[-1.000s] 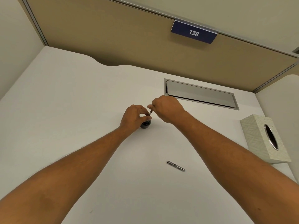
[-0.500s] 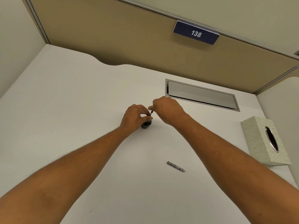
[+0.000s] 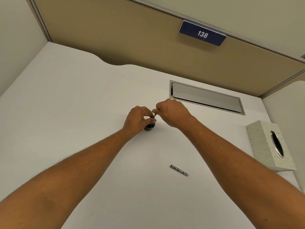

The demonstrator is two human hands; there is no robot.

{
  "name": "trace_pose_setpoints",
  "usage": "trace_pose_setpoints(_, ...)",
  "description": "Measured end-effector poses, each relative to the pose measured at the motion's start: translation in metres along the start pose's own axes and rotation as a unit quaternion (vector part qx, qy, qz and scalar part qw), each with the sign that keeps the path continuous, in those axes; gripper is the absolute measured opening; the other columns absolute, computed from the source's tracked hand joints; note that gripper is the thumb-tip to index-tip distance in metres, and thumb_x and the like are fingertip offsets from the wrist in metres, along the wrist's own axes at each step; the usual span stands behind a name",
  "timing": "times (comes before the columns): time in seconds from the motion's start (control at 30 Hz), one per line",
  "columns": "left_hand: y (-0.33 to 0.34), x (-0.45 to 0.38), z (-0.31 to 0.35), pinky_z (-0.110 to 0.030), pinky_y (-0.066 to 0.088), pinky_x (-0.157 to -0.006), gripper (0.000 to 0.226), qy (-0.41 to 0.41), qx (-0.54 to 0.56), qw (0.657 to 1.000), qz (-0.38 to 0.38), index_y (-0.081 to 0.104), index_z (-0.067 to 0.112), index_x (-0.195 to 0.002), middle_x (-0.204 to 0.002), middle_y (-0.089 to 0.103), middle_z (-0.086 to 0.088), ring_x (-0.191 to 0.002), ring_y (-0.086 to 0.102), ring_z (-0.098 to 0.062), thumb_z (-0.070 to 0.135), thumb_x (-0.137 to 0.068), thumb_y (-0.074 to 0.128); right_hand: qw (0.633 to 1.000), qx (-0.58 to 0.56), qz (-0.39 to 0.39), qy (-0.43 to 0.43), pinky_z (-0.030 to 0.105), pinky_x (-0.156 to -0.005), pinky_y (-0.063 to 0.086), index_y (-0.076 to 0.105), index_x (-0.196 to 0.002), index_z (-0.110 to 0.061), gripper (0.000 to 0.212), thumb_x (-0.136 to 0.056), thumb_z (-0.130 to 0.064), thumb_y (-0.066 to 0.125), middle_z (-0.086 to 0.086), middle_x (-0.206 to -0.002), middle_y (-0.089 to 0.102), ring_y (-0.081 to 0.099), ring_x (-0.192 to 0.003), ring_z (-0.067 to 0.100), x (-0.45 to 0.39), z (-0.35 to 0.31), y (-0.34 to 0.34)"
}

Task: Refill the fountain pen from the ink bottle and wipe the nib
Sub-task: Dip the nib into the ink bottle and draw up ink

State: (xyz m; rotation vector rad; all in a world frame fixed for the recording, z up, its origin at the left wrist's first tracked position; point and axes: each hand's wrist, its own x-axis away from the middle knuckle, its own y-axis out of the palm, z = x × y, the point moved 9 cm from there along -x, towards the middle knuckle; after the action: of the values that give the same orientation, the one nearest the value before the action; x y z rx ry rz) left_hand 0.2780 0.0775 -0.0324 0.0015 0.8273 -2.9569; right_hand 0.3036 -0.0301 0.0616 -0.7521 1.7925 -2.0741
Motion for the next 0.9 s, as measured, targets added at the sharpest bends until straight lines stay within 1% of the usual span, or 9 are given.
trace_pose_setpoints(0.1, -0.0005, 0.0003, -0.0002, -0.030, 0.040, -0.083, 0.016, -0.004, 0.009, 1.000, 0.000, 0.083, 0.017, -0.093, -0.105, 0.079, 0.006, -0.101, 0.057, -0.015, 0.029, -0.083, 0.087, 1.000, 0.014, -0.004, 0.024, 0.037, -0.067, 0.043, 0.061, -0.091, -0.014, 0.043, -0.110, -0.045, 0.039, 0.010, -0.084, 0.058, 0.062, -0.079, 0.034, 0.0025, 0.0031, 0.0022)
trace_pose_setpoints(0.27, -0.0004, 0.0004, 0.0013, -0.031, 0.040, -0.083, 0.017, -0.002, -0.009, 1.000, -0.005, 0.084, 0.018, -0.096, -0.106, 0.078, 0.007, -0.102, 0.057, -0.016, 0.031, -0.085, 0.085, 0.998, -0.046, -0.039, -0.005, 0.039, -0.071, 0.052, 0.065, -0.101, -0.016, 0.032, -0.103, -0.047, 0.057, 0.007, -0.092, 0.067, 0.066, -0.084, 0.031, 0.0013, 0.0032, 0.0014)
trace_pose_setpoints(0.4, 0.0002, -0.0005, 0.0010, -0.031, 0.042, -0.085, 0.015, 0.000, -0.010, 1.000, -0.012, 0.084, 0.020, -0.094, -0.107, 0.079, 0.008, -0.102, 0.056, -0.015, 0.032, -0.085, 0.085, 0.998, -0.052, -0.028, -0.024, 0.039, -0.068, 0.053, 0.066, -0.104, -0.016, 0.018, -0.104, -0.032, 0.058, 0.010, -0.100, 0.073, 0.066, -0.082, 0.033, -0.0016, 0.0027, -0.0033)
trace_pose_setpoints(0.5, -0.0003, 0.0001, 0.0008, -0.034, 0.045, -0.088, 0.016, -0.003, -0.003, 1.000, -0.011, 0.084, 0.018, -0.094, -0.107, 0.079, 0.007, -0.102, 0.056, -0.016, 0.030, -0.084, 0.086, 1.000, -0.003, -0.024, -0.014, 0.035, -0.063, 0.041, 0.061, -0.097, -0.012, 0.028, -0.108, -0.036, 0.051, 0.014, -0.098, 0.069, 0.062, -0.078, 0.035, -0.0038, 0.0010, -0.0017)
trace_pose_setpoints(0.6, -0.0009, -0.0001, 0.0009, -0.034, 0.045, -0.089, 0.016, -0.004, -0.003, 1.000, -0.011, 0.084, 0.017, -0.093, -0.107, 0.079, 0.008, -0.105, 0.058, -0.017, 0.030, -0.084, 0.086, 0.999, 0.034, -0.030, 0.008, 0.036, -0.066, 0.040, 0.065, -0.102, -0.009, 0.041, -0.110, -0.042, 0.042, 0.011, -0.089, 0.061, 0.065, -0.084, 0.035, -0.0037, 0.0003, -0.0014)
trace_pose_setpoints(0.67, -0.0005, -0.0004, 0.0003, -0.033, 0.044, -0.089, 0.016, -0.005, -0.001, 1.000, -0.013, 0.084, 0.017, -0.093, -0.106, 0.078, 0.010, -0.107, 0.057, -0.016, 0.030, -0.084, 0.086, 0.999, 0.026, -0.030, 0.020, 0.036, -0.066, 0.041, 0.062, -0.095, -0.011, 0.044, -0.110, -0.047, 0.041, 0.008, -0.085, 0.056, 0.061, -0.079, 0.033, -0.0034, 0.0032, -0.0009)
trace_pose_setpoints(0.73, -0.0003, -0.0004, 0.0000, -0.033, 0.043, -0.088, 0.018, -0.005, -0.005, 1.000, -0.016, 0.084, 0.017, -0.095, -0.104, 0.077, 0.011, -0.106, 0.057, -0.016, 0.031, -0.084, 0.085, 0.999, -0.012, -0.041, 0.017, 0.037, -0.066, 0.047, 0.062, -0.095, -0.013, 0.039, -0.107, -0.047, 0.049, 0.008, -0.087, 0.061, 0.063, -0.080, 0.031, -0.0042, 0.0055, 0.0004)
trace_pose_setpoints(0.8, 0.0004, -0.0008, -0.0001, -0.035, 0.046, -0.089, 0.018, -0.002, -0.012, 1.000, -0.017, 0.084, 0.019, -0.095, -0.105, 0.077, 0.010, -0.105, 0.058, -0.017, 0.033, -0.084, 0.085, 0.997, -0.060, -0.056, 0.005, 0.038, -0.073, 0.054, 0.067, -0.105, -0.016, 0.028, -0.101, -0.043, 0.061, 0.007, -0.096, 0.069, 0.066, -0.085, 0.030, -0.0046, 0.0063, -0.0010)
trace_pose_setpoints(0.9, 0.0010, -0.0011, -0.0005, -0.036, 0.046, -0.090, 0.016, -0.002, -0.010, 1.000, -0.017, 0.084, 0.019, -0.093, -0.105, 0.078, 0.009, -0.105, 0.058, -0.017, 0.032, -0.084, 0.085, 0.997, -0.056, -0.056, -0.010, 0.034, -0.068, 0.051, 0.069, -0.104, -0.016, 0.017, -0.099, -0.033, 0.068, 0.008, -0.098, 0.071, 0.064, -0.083, 0.027, -0.0069, 0.0071, -0.0060)
